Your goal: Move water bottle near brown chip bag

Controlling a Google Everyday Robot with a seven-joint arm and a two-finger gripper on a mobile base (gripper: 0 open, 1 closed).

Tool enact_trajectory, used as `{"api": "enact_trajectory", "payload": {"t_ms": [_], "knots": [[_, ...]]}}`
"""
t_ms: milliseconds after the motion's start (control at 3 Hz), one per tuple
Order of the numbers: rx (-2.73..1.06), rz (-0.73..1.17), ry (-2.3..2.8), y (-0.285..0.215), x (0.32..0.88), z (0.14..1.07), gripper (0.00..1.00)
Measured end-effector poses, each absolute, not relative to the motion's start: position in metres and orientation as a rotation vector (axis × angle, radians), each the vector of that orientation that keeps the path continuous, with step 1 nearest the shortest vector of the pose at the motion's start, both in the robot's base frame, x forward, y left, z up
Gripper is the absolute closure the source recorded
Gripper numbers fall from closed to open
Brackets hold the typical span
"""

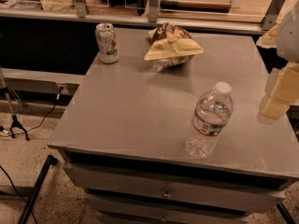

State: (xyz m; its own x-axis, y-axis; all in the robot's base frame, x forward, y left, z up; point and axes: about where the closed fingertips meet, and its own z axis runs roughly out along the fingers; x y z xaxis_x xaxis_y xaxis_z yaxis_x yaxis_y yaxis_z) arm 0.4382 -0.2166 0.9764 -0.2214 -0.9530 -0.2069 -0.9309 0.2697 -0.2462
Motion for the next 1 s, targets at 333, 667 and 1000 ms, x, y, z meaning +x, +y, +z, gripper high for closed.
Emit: {"api": "enact_trajectory", "payload": {"t_ms": [333, 667, 1000], "knots": [[-1.724, -0.099, 2.231, -0.217, 0.438, 0.976, 0.0], [-1.716, -0.029, 2.2, -0.215, 0.436, 0.977, 0.0], [-1.725, 0.101, 2.11, -0.205, 0.422, 0.976, 0.0]]}}
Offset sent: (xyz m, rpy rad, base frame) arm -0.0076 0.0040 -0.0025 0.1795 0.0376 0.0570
